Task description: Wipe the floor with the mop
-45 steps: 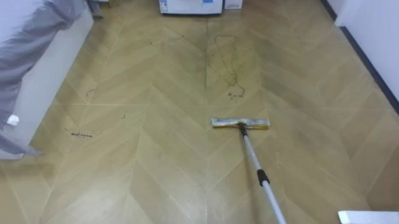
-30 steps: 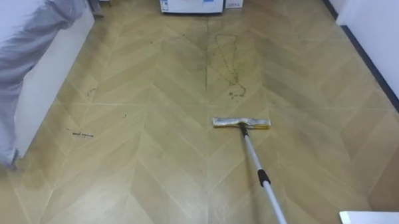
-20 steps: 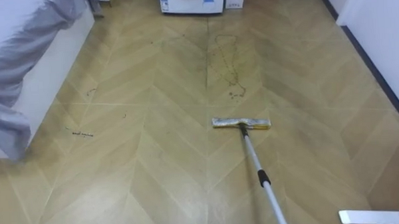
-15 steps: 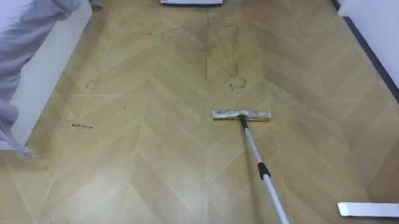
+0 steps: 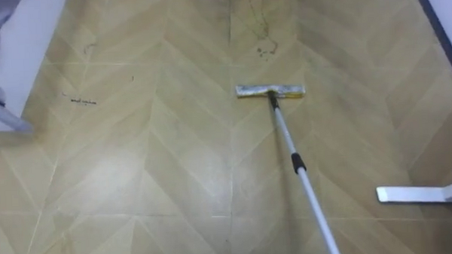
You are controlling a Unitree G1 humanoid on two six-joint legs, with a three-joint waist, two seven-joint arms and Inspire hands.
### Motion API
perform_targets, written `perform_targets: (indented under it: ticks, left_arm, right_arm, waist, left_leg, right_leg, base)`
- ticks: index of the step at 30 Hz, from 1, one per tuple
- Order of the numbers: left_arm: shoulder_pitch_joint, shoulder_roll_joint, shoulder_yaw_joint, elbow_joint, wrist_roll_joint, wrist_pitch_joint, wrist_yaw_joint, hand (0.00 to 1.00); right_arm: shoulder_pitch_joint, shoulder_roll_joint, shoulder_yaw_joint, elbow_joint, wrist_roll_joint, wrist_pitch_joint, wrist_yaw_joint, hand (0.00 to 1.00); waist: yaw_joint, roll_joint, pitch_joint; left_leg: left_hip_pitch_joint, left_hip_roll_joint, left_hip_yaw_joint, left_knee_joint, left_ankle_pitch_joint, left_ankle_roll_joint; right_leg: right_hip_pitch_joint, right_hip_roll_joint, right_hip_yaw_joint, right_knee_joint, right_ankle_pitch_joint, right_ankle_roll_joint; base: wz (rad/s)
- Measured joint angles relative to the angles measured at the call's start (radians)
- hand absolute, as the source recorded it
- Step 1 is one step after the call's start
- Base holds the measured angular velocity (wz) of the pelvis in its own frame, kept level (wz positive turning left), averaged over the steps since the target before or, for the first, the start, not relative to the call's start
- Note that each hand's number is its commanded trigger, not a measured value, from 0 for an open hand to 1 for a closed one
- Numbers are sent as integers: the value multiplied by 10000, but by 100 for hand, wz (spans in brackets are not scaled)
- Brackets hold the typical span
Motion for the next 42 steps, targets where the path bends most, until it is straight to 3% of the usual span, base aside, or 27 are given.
perform_targets:
  ticks: [3, 9, 11, 14, 15, 16, 17, 18, 19, 20, 21, 22, 23, 24, 25, 26, 27, 29, 30, 31, 32, 33, 34, 36, 38, 41, 42]
  left_arm:
    - [-21, -54, 5, 22, -186, 22, 193, 0]
    - [-120, -173, -9, 484, -930, 74, 562, 0]
    - [-151, -111, -269, 570, -1162, 74, 601, 0]
    - [-126, -81, -716, 581, -1802, 58, 758, 0]
    - [-83, -20, -938, 573, -1951, 49, 798, 0]
    - [-38, 20, -1153, 571, -2372, 49, 876, 0]
    - [39, 20, -1338, 572, -2627, 46, 916, 0]
    - [190, 12, -1659, 637, -3058, -59, 925, 0]
    - [215, 31, -1724, 710, -3255, -148, 887, 0]
    - [233, 109, -1718, 698, -3409, -207, 857, 0]
    - [236, 157, -1732, 691, -3407, -263, 846, 0]
    - [218, 235, -1734, 681, -3402, -364, 757, 0]
    - [190, 291, -1701, 652, -3393, -432, 661, 0]
    - [184, 299, -1658, 650, -3386, -447, 628, 0]
    - [172, 328, -1654, 660, -3369, -444, 474, 0]
    - [114, 337, -1658, 672, -3372, -437, 395, 0]
    - [-38, 333, -1661, 667, -3341, -413, 262, 0]
    - [-103, 162, -1659, 574, -3147, -375, 221, 0]
    - [-89, 137, -1656, 475, -3053, -375, 225, 0]
    - [-91, 141, -1623, 312, -2871, -427, 288, 0]
    - [-62, 144, -1607, 277, -2783, -452, 330, 0]
    - [-61, 163, -1530, 160, -2774, -561, 441, 0]
    - [-17, 209, -1452, -58, -2814, -676, 606, 0]
    - [-19, 319, -1436, -255, -2809, -841, 804, 0]
    - [-112, 280, -1457, -313, -2820, -950, 901, 0]
    - [-19, 64, -1487, -337, -2778, -848, 876, 0]
    - [27, 59, -1487, -340, -2781, -799, 878, 0]
  right_arm:
    - [39, -8, 286, 19, 579, -28, -246, 100]
    - [77, -138, 809, 61, 1547, -285, -599, 100]
    - [-81, -25, 922, 127, 1605, -290, -794, 100]
    - [-575, -65, 875, 382, 1578, -331, -826, 100]
    - [-968, -118, 692, 397, 1317, -244, -825, 100]
    - [-1484, -207, 627, 395, 1265, -220, -812, 100]
    - [-1835, -279, 606, 394, 1301, -220, -787, 100]
    - [-2460, -442, 654, 394, 1413, -293, -668, 100]
    - [-3006, -561, 698, 394, 1429, -431, -381, 100]
    - [-3512, -603, 686, 386, 1526, -537, -122, 100]
    - [-3743, -602, 722, 391, 1753, -502, -49, 100]
    - [-3935, -642, 905, 445, 2346, -422, 97, 100]
    - [-3897, -702, 1097, 424, 2966, -455, 178, 100]
    - [-3791, -719, 1119, 439, 3156, -524, 193, 100]
    - [-3473, -767, 1179, 402, 3397, -667, 207, 100]
    - [-3253, -808, 1184, 403, 3563, -729, 201, 100]
    - [-2808, -885, 1154, 507, 3896, -746, 171, 100]
    - [-1800, -1185, 1090, 1094, 4231, -756, 162, 100]
    - [-1523, -1304, 1106, 1250, 4276, -730, 140, 100]
    - [-998, -1490, 1177, 1402, 4212, -677, -17, 100]
    - [-703, -1455, 1272, 1413, 4167, -661, -139, 100]
    - [-175, -1439, 1392, 1398, 4194, -611, -335, 100]
    - [250, -1382, 1450, 1227, 4282, -531, -468, 100]
    - [497, -1022, 1444, 922, 4301, -471, -568, 100]
    - [574, -738, 1446, 759, 4394, -471, -631, 100]
    - [514, -532, 1429, 744, 4395, -437, -708, 100]
    - [402, -561, 1412, 749, 4395, -391, -720, 100]
  waist:
    - [-15, 96, -33]
    - [105, 327, -129]
    - [276, 285, -159]
    - [402, 250, -167]
    - [703, 175, -124]
    - [1028, -13, -127]
    - [1164, -53, -107]
    - [1400, -150, -37]
    - [1566, -225, 3]
    - [1748, -313, 50]
    - [1778, -349, 92]
    - [1786, -402, 135]
    - [1753, -427, 124]
    - [1700, -392, 117]
    - [1634, -292, 87]
    - [1587, -242, 65]
    - [1506, -145, 55]
    - [1175, 212, -123]
    - [1115, 289, -171]
    - [1070, 414, -158]
    - [1028, 521, -175]
    - [979, 639, -158]
    - [896, 816, -196]
    - [593, 895, -167]
    - [327, 934, -153]
    - [291, 939, -156]
    - [295, 926, -152]
  left_leg:
    - [-1160, -136, -120, 1241, -320, -12]
    - [-2868, -135, -311, 3774, -1149, -135]
    - [-3296, -96, -463, 4662, -1419, -322]
    - [-3859, 19, -476, 5769, -1260, -485]
    - [-4538, 124, -484, 6904, -372, -552]
    - [-5216, 156, -450, 7985, 1067, -575]
    - [-5630, 189, -450, 8498, 1969, -595]
    - [-6307, 201, -256, 9919, 2912, -712]
    - [-6848, 219, 26, 11088, 2717, -522]
    - [-7119, 226, 341, 11311, 2398, -205]
    - [-7109, 225, 440, 11047, 2207, -203]
    - [-6848, 206, 478, 9826, 1829, -262]
    - [-6223, 215, 500, 7737, 1468, -303]
    - [-5842, 243, 504, 6685, 1306, -301]
    - [-5186, 244, 488, 5035, 936, -317]
    - [-5002, 187, 510, 4663, 338, -195]
    - [-5002, 74, 636, 4456, 83, 234]
    - [-4626, -182, 1039, 4057, -311, 846]
    - [-4539, -326, 1097, 4003, -413, 998]
    - [-4348, -538, 1236, 4067, -683, 1225]
    - [-4276, -648, 1232, 4169, -860, 1285]
    - [-4078, -675, 1232, 4379, -1220, 1344]
    - [-3910, -669, 1224, 4541, -1616, 1451]
    - [-3864, -658, 1229, 4744, -1981, 1600]
    - [-3853, -683, 1243, 4908, -2300, 1689]
    - [-3264, -675, 1244, 4957, -3067, 1664]
    - [-3082, -675, 1241, 4946, -3197, 1622]
  right_leg:
    - [-1274, -252, 25, 1502, -635, -39]
    - [-2819, -408, 58, 4094, -1643, -229]
    - [-3201, -417, 50, 4993, -2122, -506]
    - [-3559, -294, 163, 5754, -2576, -669]
    - [-3763, -56, 354, 6182, -2701, -837]
    - [-3923, 60, 597, 6431, -2747, -937]
    - [-3935, 152, 672, 6453, -2719, -996]
    - [-3900, 184, 708, 6504, -2654, -1128]
    - [-3874, 131, 720, 6550, -2636, -1162]
    - [-3883, 80, 755, 6535, -2636, -1163]
    - [-3888, 75, 804, 6512, -2637, -1160]
    - [-3900, 81, 800, 6407, -2655, -1124]
    - [-3886, 101, 795, 6252, -2721, -991]
    - [-3862, 126, 777, 6193, -2746, -936]
    - [-3829, 189, 778, 6117, -2804, -810]
    - [-3831, 154, 777, 6081, -2839, -740]
    - [-3765, 28, 750, 5890, -2857, -541]
    - [-3164, -437, 653, 5312, -2698, -133]
    - [-3126, -525, 847, 5401, -2678, -80]
    - [-3459, -649, 1085, 6374, -2057, 31]
    - [-3734, -729, 1216, 6945, -1500, 53]
    - [-4274, -692, 1521, 7985, -238, 80]
    - [-4815, -490, 1776, 8790, 714, 127]
    - [-5730, -195, 1959, 9314, 711, 155]
    - [-6585, 65, 1914, 8807, 403, 259]
    - [-6965, 296, 1279, 5623, 133, 33]
    - [-6861, 302, 1092, 5105, 138, -65]
  base:
    - [13]
    - [5]
    - [7]
    - [3]
    - [-38]
    - [-55]
    - [-68]
    - [-62]
    - [-56]
    - [-30]
    - [0]
    - [33]
    - [46]
    - [54]
    - [47]
    - [62]
    - [70]
    - [79]
    - [49]
    - [21]
    - [8]
    - [-11]
    - [-17]
    - [-7]
    - [-4]
    - [-10]
    - [-5]
